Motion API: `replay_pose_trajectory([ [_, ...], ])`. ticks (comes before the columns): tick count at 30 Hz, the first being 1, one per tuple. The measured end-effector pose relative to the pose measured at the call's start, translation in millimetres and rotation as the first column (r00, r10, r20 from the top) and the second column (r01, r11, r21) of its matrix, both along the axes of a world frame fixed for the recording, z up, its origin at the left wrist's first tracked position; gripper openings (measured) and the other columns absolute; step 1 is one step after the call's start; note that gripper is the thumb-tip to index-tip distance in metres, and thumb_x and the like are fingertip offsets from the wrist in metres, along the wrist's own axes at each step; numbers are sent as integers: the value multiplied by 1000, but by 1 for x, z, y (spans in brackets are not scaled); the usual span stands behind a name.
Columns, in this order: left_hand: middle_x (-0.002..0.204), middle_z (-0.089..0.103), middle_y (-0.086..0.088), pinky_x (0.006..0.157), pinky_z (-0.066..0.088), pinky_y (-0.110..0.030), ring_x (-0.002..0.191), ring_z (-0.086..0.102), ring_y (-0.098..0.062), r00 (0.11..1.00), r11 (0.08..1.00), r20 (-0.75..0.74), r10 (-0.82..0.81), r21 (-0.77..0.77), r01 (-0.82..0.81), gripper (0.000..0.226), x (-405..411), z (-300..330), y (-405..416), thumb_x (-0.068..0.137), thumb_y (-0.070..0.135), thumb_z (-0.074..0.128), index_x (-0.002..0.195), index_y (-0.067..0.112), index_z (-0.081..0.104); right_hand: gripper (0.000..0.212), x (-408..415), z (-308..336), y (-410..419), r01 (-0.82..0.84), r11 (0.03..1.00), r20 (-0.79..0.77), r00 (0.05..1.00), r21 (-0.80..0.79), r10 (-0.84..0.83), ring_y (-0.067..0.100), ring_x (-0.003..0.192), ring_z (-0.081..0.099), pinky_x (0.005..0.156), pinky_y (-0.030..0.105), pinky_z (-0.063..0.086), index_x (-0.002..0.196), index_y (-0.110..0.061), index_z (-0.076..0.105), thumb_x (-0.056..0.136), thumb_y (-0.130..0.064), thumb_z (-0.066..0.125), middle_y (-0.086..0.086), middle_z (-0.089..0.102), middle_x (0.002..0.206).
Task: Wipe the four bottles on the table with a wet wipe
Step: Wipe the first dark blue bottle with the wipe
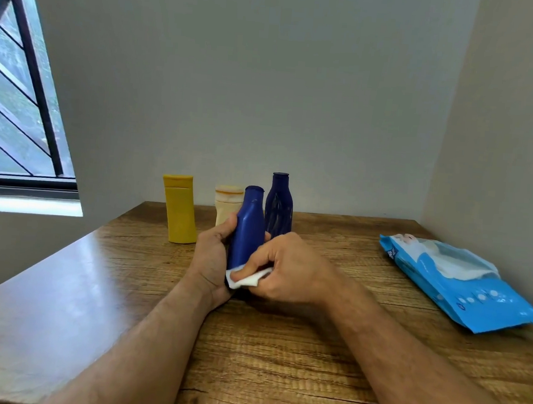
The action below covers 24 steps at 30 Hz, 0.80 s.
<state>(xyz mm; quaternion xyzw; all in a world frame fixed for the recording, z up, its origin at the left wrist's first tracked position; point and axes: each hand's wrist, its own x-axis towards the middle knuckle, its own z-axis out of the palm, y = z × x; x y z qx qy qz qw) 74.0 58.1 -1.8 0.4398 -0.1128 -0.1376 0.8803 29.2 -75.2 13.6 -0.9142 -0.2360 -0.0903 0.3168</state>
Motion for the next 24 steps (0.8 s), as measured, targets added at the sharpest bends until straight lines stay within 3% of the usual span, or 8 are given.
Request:
replay_pose_trajectory([
  [4, 92, 74, -13, 72, 57, -38, 78, 72, -24, 997, 996, 45, -55, 73, 51, 42, 2, -2, -1, 96, 40, 50, 115, 8, 68, 19, 1, -1, 0, 107, 986, 226, 965, 126, -134, 2, 81, 65, 75, 19, 56, 104, -25, 77, 86, -20, 72, -11, 73, 91],
  [9, 90, 72, -11, 65, 51, -37, 71, 64, -21, 992, 984, 126, -30, 177, 7, 35, 3, -7, -5, 96, 40, 52, 110, 13, 70, 25, 7, 0, -5, 248, 909, 367, 854, 334, -368, 6, 88, 63, 81, 20, 55, 115, -24, 73, 90, -22, 68, -5, 71, 103],
  [11, 89, 72, -10, 65, 51, -37, 71, 64, -21, 992, 983, 120, -28, 186, 5, 34, 2, -6, -5, 96, 40, 52, 110, 13, 69, 26, 7, 0, -7, 251, 915, 374, 853, 315, -363, 5, 87, 62, 79, 17, 54, 116, -23, 72, 90, -21, 68, -4, 70, 104],
  [17, 95, 73, -11, 71, 55, -36, 78, 70, -22, 995, 991, 48, -84, 104, 79, 51, 1, -3, -2, 86, 42, 56, 123, 10, 67, 26, 4, -3, -10, 137, 989, 365, 919, 57, -148, 3, 84, 63, 75, 14, 52, 111, -26, 74, 86, -21, 73, -10, 71, 97],
  [21, 89, 72, -11, 62, 52, -34, 69, 66, -21, 996, 989, 67, -53, 143, 43, 43, 1, -3, -2, 90, 43, 54, 114, 9, 67, 23, 7, -2, -10, 234, 955, 495, 817, 185, -296, 8, 76, 63, 69, 22, 55, 108, -19, 76, 85, -20, 73, -5, 72, 90],
  [24, 86, 72, -12, 59, 54, -33, 64, 66, -22, 995, 986, 91, -41, 163, 26, 38, -1, -3, -2, 96, 41, 51, 112, 10, 65, 22, 10, -2, -15, 291, 912, 486, 777, 288, -401, 8, 77, 63, 69, 26, 57, 108, -16, 75, 87, -19, 72, -3, 71, 91],
])
